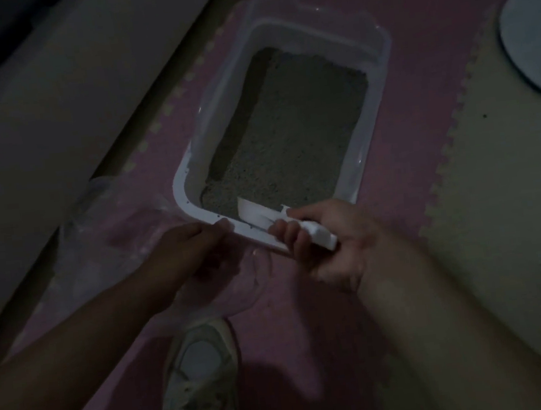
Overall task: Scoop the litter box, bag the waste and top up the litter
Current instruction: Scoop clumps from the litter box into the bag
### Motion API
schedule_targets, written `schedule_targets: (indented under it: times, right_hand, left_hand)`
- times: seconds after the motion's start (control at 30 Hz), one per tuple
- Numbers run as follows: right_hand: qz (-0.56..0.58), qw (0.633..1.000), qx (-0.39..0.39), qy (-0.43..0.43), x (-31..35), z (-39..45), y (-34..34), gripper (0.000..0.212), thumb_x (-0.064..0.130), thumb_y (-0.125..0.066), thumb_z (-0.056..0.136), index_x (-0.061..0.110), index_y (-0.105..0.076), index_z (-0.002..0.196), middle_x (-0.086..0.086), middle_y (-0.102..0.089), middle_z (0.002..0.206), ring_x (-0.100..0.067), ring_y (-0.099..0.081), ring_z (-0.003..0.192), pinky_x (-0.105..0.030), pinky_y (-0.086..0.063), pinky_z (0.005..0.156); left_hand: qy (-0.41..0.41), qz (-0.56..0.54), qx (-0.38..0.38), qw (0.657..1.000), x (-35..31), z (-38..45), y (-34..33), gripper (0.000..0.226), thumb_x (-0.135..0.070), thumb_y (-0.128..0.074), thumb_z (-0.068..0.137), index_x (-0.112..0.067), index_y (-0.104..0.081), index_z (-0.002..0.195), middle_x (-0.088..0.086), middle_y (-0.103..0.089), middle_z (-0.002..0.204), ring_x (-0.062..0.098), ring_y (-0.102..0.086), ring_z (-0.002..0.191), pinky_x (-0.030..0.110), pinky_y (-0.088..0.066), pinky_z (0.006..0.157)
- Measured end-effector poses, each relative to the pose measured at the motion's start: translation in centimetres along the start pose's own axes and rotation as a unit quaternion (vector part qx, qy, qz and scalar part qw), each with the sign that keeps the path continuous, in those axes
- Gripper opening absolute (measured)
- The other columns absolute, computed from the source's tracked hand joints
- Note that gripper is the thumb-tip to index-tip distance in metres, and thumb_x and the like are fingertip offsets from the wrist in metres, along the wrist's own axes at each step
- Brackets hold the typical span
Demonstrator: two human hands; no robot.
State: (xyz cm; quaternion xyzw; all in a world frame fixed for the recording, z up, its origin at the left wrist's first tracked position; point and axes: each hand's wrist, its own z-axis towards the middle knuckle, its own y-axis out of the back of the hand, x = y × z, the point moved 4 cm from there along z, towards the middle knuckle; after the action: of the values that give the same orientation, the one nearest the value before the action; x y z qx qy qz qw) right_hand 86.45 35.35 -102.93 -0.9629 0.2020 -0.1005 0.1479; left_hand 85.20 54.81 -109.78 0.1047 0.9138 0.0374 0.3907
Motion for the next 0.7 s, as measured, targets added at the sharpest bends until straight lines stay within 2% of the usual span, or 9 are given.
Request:
schedule_targets:
  times: [0.1, 0.17, 0.27, 0.37, 0.43, 0.5, 0.57, 0.7]
  right_hand:
    - [-0.046, 0.998, 0.0, -0.049, 1.4, -0.4, 0.3, 0.026, 0.011, -0.049, 0.102, -0.012, -0.059, 0.095, -0.009, -0.057, 0.054, -0.008, -0.055, 0.033, -0.016, -0.04, 0.028]
    - [-0.089, 0.994, -0.006, -0.071, 2.2, -0.6, 0.4, 0.025, 0.012, -0.05, 0.102, -0.01, -0.059, 0.096, -0.009, -0.057, 0.056, -0.008, -0.055, 0.034, -0.017, -0.04, 0.027]
    - [-0.144, 0.985, -0.04, -0.087, 3.8, -0.5, 0.0, 0.02, 0.011, -0.048, 0.102, -0.007, -0.056, 0.107, -0.011, -0.057, 0.063, -0.01, -0.055, 0.034, -0.018, -0.04, 0.026]
    - [-0.183, 0.976, -0.082, -0.081, 4.2, 0.7, -1.0, 0.025, 0.011, -0.045, 0.104, -0.008, -0.056, 0.116, -0.013, -0.059, 0.063, -0.012, -0.056, 0.034, -0.018, -0.039, 0.026]
    - [-0.184, 0.977, -0.088, -0.067, 3.8, 1.5, -1.9, 0.023, 0.011, -0.043, 0.105, -0.007, -0.058, 0.106, -0.014, -0.058, 0.056, -0.014, -0.055, 0.031, -0.017, -0.037, 0.025]
    - [-0.167, 0.981, -0.085, -0.048, 2.9, 2.2, -3.1, 0.025, 0.009, -0.042, 0.105, -0.005, -0.056, 0.089, -0.014, -0.057, 0.053, -0.016, -0.054, 0.03, -0.02, -0.038, 0.024]
    - [-0.158, 0.985, -0.072, -0.014, 1.9, 2.9, -4.2, 0.03, 0.009, -0.042, 0.105, 0.0, -0.051, 0.077, -0.012, -0.056, 0.061, -0.015, -0.055, 0.033, -0.022, -0.043, 0.028]
    - [-0.109, 0.992, -0.064, 0.024, 0.1, 4.9, -4.7, 0.031, 0.018, -0.037, 0.106, 0.008, -0.047, 0.079, -0.008, -0.051, 0.072, -0.011, -0.052, 0.027, -0.02, -0.045, 0.031]
  left_hand:
    - [0.037, -0.046, 0.021, 0.998, -0.3, 0.4, -0.5, 0.049, -0.049, -0.062, 0.093, -0.002, -0.076, 0.098, 0.017, -0.078, 0.09, 0.031, -0.07, 0.073, 0.031, -0.051, 0.059]
    - [0.054, -0.063, 0.024, 0.996, -0.3, 0.4, -0.7, 0.05, -0.046, -0.06, 0.095, 0.001, -0.077, 0.096, 0.02, -0.077, 0.088, 0.034, -0.071, 0.071, 0.027, -0.052, 0.052]
    - [0.046, -0.061, 0.011, 0.997, -0.3, 0.6, -0.6, 0.049, -0.046, -0.059, 0.095, 0.001, -0.076, 0.095, 0.018, -0.078, 0.085, 0.029, -0.07, 0.066, 0.029, -0.051, 0.055]
    - [0.042, -0.051, 0.004, 0.998, -0.1, 0.7, -0.4, 0.053, -0.05, -0.06, 0.092, 0.0, -0.075, 0.097, 0.016, -0.078, 0.085, 0.038, -0.071, 0.077, 0.038, -0.05, 0.067]
    - [0.046, -0.059, 0.008, 0.997, 0.0, 0.8, -0.3, 0.054, -0.052, -0.061, 0.09, -0.001, -0.074, 0.1, 0.016, -0.078, 0.086, 0.041, -0.071, 0.081, 0.039, -0.05, 0.069]
    - [0.054, -0.071, 0.002, 0.996, -0.1, 1.0, -0.1, 0.052, -0.05, -0.063, 0.09, -0.001, -0.072, 0.103, 0.017, -0.078, 0.086, 0.038, -0.072, 0.076, 0.034, -0.051, 0.062]
    - [0.058, -0.085, -0.001, 0.995, -0.2, 1.1, -0.2, 0.049, -0.044, -0.064, 0.091, 0.002, -0.07, 0.104, 0.019, -0.077, 0.082, 0.028, -0.071, 0.063, 0.028, -0.05, 0.053]
    - [0.068, -0.109, -0.015, 0.992, -0.2, 1.1, -0.3, 0.045, -0.035, -0.065, 0.094, 0.009, -0.066, 0.102, 0.019, -0.073, 0.071, 0.018, -0.064, 0.049, 0.023, -0.046, 0.044]
